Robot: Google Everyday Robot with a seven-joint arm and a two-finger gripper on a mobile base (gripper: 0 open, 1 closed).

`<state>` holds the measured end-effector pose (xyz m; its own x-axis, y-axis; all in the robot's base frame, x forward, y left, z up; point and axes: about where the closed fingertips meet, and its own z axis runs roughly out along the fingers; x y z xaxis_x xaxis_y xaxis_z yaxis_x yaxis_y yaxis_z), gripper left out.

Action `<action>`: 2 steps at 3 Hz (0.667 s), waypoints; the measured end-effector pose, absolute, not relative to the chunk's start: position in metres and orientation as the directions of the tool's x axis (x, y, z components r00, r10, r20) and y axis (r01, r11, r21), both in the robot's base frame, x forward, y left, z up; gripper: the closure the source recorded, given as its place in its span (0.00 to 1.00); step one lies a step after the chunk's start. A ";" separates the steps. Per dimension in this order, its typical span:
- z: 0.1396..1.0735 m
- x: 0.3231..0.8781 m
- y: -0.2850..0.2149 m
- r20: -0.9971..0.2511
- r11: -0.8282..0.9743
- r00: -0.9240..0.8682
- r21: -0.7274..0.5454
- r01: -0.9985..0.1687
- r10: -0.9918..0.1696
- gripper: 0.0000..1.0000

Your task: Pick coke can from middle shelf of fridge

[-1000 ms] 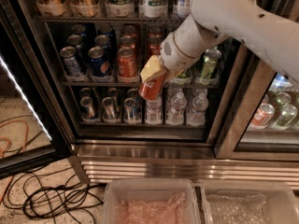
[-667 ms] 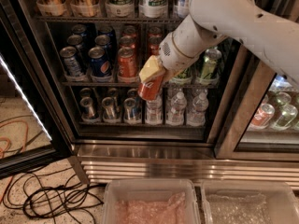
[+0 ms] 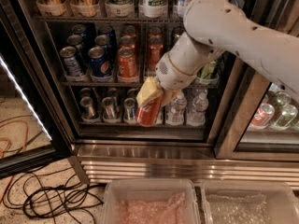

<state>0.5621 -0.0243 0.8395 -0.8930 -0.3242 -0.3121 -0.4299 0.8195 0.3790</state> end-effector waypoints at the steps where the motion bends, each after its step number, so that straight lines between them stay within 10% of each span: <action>1: 0.817 0.519 -0.021 -0.192 0.815 -0.912 0.410 -0.409 -0.362 1.00; 2: 0.808 0.482 -0.025 -0.091 0.814 -0.923 0.444 -0.374 -0.374 1.00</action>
Offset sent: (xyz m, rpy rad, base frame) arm -0.1260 -0.0081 -0.0393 -0.0416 0.3578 0.0569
